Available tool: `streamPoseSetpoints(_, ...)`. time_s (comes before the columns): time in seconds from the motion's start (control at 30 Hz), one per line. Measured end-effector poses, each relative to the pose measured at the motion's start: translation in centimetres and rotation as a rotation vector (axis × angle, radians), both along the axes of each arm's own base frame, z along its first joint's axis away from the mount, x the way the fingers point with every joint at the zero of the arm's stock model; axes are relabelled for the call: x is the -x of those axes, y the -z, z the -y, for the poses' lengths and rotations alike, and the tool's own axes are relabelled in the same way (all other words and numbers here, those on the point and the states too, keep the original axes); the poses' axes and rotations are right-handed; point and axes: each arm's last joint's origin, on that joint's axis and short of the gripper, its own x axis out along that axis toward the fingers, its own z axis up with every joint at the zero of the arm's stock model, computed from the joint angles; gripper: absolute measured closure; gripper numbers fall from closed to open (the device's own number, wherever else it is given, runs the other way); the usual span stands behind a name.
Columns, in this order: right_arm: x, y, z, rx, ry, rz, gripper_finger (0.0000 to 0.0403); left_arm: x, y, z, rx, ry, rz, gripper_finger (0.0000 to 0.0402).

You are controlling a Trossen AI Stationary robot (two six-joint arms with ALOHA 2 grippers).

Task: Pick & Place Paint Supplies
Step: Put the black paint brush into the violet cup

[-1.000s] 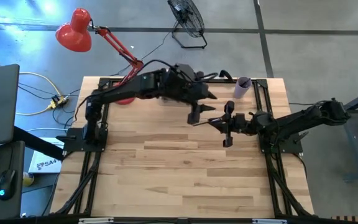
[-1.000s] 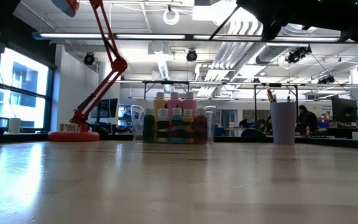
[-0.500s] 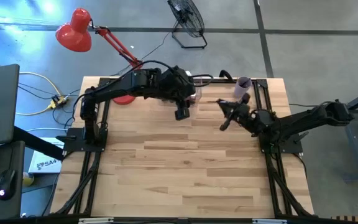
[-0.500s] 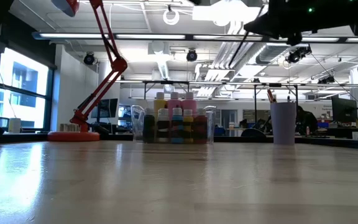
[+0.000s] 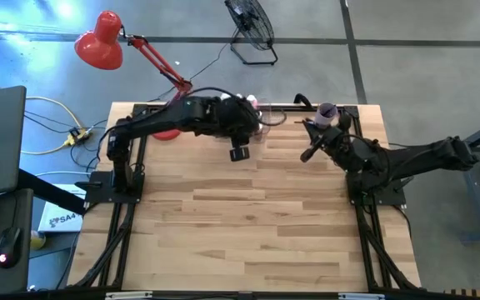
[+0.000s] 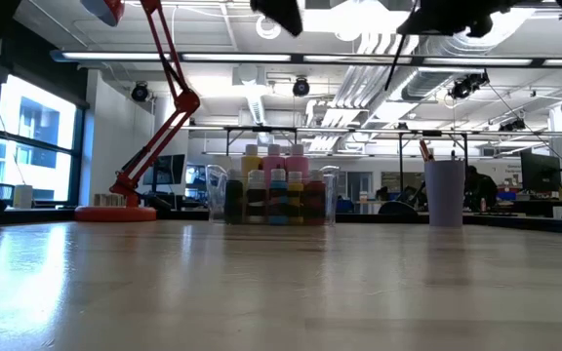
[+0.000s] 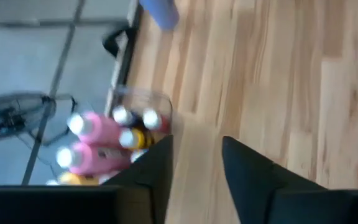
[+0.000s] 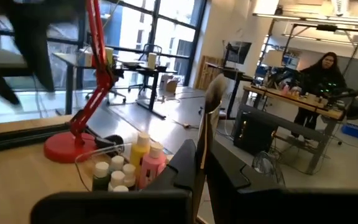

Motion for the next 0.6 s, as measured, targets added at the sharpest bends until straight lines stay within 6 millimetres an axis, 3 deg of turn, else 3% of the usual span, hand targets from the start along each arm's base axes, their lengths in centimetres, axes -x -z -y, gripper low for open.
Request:
streamPoseSetpoints(0.1,0.0,-0.9,0.0,0.001,-0.006,-0.005,0.0393,-0.2,1.9,0.0,0.003,0.004,-0.054,0.0304)
streamPoseSetpoints(0.3,0.6,-0.9,0.1,0.003,0.024,-0.044,0.0393,0.4,5.8,0.1,-0.009,0.045,-0.039,0.0389)
streamPoseSetpoints(0.6,1.2,-0.9,2.0,-0.01,0.188,-0.046,0.0393,5.5,8.8,0.7,-0.029,0.061,0.209,0.0388)
